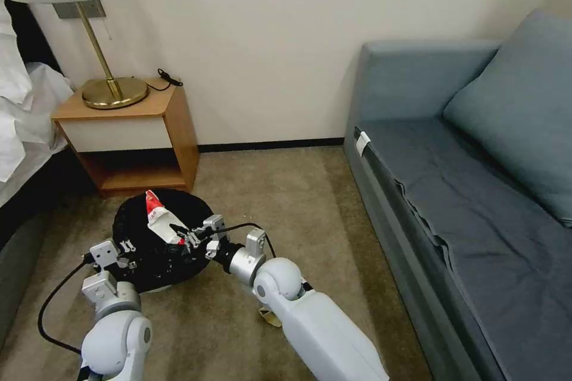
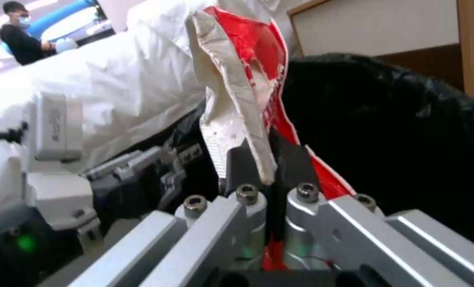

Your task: Pick up the trash bin, then pick up the garbage on the floor and place it into the trash bin.

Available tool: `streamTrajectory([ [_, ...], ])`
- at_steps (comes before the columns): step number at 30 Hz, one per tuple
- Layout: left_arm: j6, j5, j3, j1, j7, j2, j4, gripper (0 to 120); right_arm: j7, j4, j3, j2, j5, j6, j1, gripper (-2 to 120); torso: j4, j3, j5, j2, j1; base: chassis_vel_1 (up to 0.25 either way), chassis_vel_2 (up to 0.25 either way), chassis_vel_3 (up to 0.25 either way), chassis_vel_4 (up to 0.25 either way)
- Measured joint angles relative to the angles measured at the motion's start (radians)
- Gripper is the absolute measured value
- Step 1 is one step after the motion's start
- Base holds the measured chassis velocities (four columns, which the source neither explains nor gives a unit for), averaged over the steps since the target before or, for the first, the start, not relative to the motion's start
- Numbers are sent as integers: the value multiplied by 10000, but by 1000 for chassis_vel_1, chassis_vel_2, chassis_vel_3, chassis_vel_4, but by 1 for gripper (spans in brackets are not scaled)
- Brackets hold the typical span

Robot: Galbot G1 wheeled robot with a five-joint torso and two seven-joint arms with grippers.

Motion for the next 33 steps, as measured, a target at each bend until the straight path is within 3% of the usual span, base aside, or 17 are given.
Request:
streamTrajectory([
  [2, 0, 1, 2, 4, 1, -8, -9, 4, 1, -26, 3, 0, -35, 10, -8, 3, 0, 0, 0, 0, 0, 0, 0, 0, 0],
  [5, 4, 5, -6, 15, 15, -60, -117, 4, 7, -148, 24, 2, -163, 38, -40, 19, -1, 0, 0, 0, 0, 0, 0, 0, 0],
  [18, 58, 9, -42, 28, 97, -38, -71, 4, 77, -271, 173, -86, -733, 238, -76, 64, 1, 0, 1, 0, 0, 0, 0, 0, 0],
  [28, 40, -218, -290, -170, 70, 340, 435, 4, 674, 288, 212, -2225, -2566, -1106, -80, 98, -2, 0, 2, 0, 0, 0, 0, 0, 0],
  [30, 58, -261, -306, -193, 46, 374, 478, 4, 706, 380, 217, -2405, -2602, -1233, -138, 99, -1, 0, 4, 0, 0, 0, 0, 0, 0],
  [33, 111, -334, -301, -254, 26, 428, 624, 4, 752, 1065, 201, -3307, -2626, -1796, -526, 100, 0, 0, 5, 0, 0, 0, 0, 0, 0],
])
